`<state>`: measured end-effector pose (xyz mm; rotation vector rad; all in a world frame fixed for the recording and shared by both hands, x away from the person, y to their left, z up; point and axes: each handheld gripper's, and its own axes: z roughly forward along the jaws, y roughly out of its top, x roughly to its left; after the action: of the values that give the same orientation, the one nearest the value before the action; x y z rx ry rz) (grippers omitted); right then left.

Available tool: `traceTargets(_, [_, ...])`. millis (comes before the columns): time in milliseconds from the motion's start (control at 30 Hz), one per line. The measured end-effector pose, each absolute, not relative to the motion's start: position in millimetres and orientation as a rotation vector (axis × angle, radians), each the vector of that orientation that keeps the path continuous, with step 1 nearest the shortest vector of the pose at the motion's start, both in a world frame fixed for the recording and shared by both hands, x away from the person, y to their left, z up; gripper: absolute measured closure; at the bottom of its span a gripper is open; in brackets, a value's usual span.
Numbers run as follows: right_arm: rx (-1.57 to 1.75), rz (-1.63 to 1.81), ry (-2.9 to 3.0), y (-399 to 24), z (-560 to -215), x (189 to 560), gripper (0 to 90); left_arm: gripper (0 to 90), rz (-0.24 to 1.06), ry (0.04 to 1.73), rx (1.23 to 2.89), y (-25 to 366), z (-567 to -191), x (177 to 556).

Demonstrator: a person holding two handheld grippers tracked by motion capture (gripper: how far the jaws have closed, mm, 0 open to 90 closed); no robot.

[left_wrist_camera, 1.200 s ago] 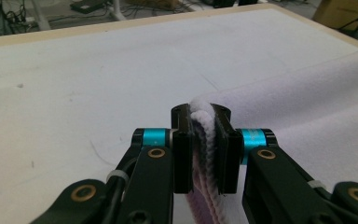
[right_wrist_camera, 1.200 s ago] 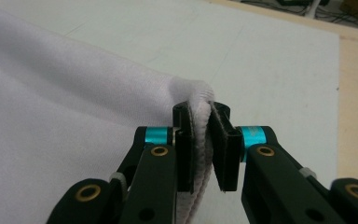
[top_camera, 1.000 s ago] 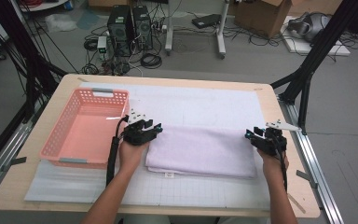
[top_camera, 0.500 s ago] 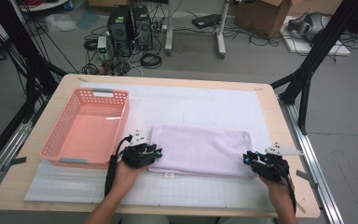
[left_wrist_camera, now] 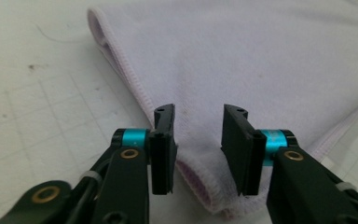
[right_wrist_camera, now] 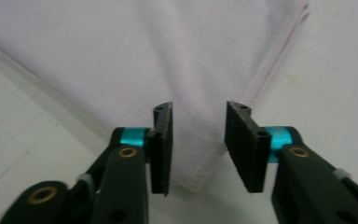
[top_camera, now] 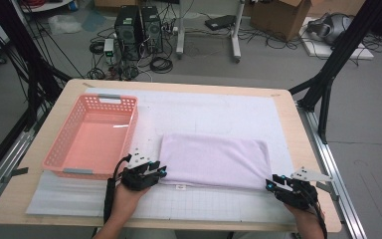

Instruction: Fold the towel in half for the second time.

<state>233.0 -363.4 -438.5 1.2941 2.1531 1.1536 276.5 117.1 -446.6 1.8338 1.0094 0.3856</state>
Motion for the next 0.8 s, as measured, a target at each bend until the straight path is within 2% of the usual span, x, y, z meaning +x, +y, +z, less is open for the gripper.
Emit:
traceTargets(67, [1.305, 1.182, 2.094, -368.0, -435.0, 230.4, 47.3, 58.0, 0.368, 0.997, 1.777, 122.1, -443.6, 275.1])
traceTargets(133, [1.304, 1.214, 2.047, -372.8, -433.3, 228.9, 37.1, 57.8, 0.359, 0.971, 1.755, 124.6, -441.2, 273.3])
traceTargets(233, [1.298, 1.215, 2.009, -377.7, -433.7, 228.0, 25.8, 46.9, 0.376, 0.933, 1.709, 125.9, -438.5, 271.0])
traceTargets(367, [1.288, 1.23, 1.976, -380.3, -431.2, 227.2, 19.6, 32.5, 0.339, 0.895, 1.672, 124.7, -433.8, 271.4])
traceTargets(400, [1.255, 1.254, 1.972, -380.5, -429.4, 226.8, 19.3, 29.0, 0.363, 0.894, 1.668, 123.4, -433.2, 270.6])
traceTargets(467, [1.234, 1.275, 1.957, -380.3, -426.2, 225.7, 17.0, 16.4, 0.412, 0.884, 1.662, 121.9, -432.7, 269.1])
traceTargets(800, [1.229, 1.276, 1.949, -373.1, -426.6, 230.4, 15.6, 17.7, 0.423, 0.869, 1.647, 124.7, -431.2, 266.8])
